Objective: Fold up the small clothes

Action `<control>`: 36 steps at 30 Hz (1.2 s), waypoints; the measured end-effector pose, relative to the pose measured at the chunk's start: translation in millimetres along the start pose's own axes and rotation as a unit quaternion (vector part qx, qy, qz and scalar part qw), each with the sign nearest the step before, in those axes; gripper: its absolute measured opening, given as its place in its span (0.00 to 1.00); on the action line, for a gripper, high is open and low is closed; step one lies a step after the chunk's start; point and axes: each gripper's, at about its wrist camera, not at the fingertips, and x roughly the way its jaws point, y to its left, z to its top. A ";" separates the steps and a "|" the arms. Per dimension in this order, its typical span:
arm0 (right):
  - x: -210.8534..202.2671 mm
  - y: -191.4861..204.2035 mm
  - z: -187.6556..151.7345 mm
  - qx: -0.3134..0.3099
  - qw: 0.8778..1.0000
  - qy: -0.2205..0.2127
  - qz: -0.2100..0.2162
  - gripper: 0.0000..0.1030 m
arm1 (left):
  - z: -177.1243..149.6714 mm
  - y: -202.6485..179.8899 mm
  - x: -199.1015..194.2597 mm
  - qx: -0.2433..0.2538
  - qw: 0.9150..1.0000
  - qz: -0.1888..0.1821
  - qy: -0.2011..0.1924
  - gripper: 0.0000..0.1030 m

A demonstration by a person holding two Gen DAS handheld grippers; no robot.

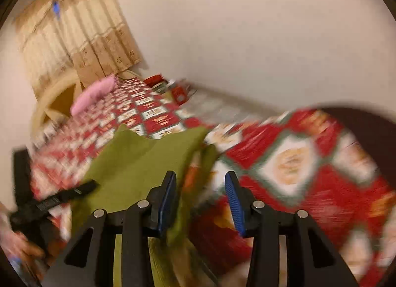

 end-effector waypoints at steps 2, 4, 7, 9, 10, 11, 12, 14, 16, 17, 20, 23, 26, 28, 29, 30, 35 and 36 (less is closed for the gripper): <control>-28.4 15.4 -9.3 -0.052 0.999 -0.012 -0.010 0.40 | -16.4 -5.3 -18.8 0.006 1.000 0.013 -0.022 0.76; -44.8 32.5 -18.1 -0.091 0.996 -0.020 -0.011 0.29 | -32.1 -12.1 -27.9 0.020 0.999 0.024 -0.031 0.76; -47.1 62.3 -26.7 -0.144 0.989 -0.014 0.010 0.18 | -43.9 -28.8 -30.2 0.065 0.995 0.059 -0.037 0.74; -40.2 78.3 -33.9 -0.168 0.986 -0.004 0.015 0.16 | -47.2 -33.9 -29.4 0.086 0.992 0.084 -0.036 0.70; -34.0 82.8 -38.3 -0.170 0.985 0.009 0.020 0.16 | -49.9 -37.0 -29.9 0.093 0.991 0.092 -0.033 0.70; -24.8 84.6 -42.8 -0.163 0.986 0.027 0.022 0.16 | -50.2 -36.7 -29.8 0.097 0.990 0.097 -0.031 0.70; -14.8 81.3 -48.2 -0.149 0.987 0.055 0.023 0.16 | -51.7 -36.0 -28.1 0.101 0.989 0.104 -0.027 0.70; 2.8 73.2 -58.5 -0.128 0.987 0.098 0.026 0.15 | -56.6 -35.0 -26.0 0.103 0.988 0.113 -0.017 0.70; 1.2 66.9 -62.5 -0.116 0.988 0.097 0.037 0.15 | -62.2 -36.1 -26.3 0.103 0.988 0.115 -0.014 0.70; 1.4 65.6 -62.1 -0.115 0.987 0.102 0.037 0.15 | -64.8 -36.8 -27.0 0.108 0.987 0.119 -0.014 0.70; -4.9 64.9 -66.0 -0.116 0.987 0.108 0.031 0.16 | -70.2 -41.3 -30.9 0.117 0.985 0.127 -0.011 0.70; -28.1 65.6 -71.5 -0.120 0.986 0.109 0.030 0.16 | -77.2 -42.8 -39.2 0.115 0.985 0.126 -0.003 0.70; -58.6 67.1 -72.4 -0.134 0.986 0.091 0.030 0.16 | -86.6 -49.2 -50.9 0.127 0.984 0.128 0.003 0.69; -81.0 64.7 -69.8 -0.132 0.989 0.071 0.019 0.23 | -92.6 -55.7 -59.5 0.137 0.982 0.128 0.001 0.70; -92.8 61.3 -68.3 -0.123 0.990 0.059 0.018 0.36 | -94.4 -59.1 -62.9 0.142 0.982 0.125 0.001 0.70; -106.0 56.8 -66.6 -0.108 0.993 0.044 0.017 0.44 | -96.7 -62.9 -67.6 0.147 0.982 0.119 0.000 0.71; -143.0 51.4 -59.3 -0.079 0.997 -0.025 -0.007 0.65 | -101.1 -80.7 -98.3 0.158 0.981 0.113 -0.023 0.91; -148.2 52.9 -58.3 -0.077 0.996 -0.035 -0.011 0.65 | -101.3 -82.9 -107.1 0.161 0.980 0.110 -0.034 0.93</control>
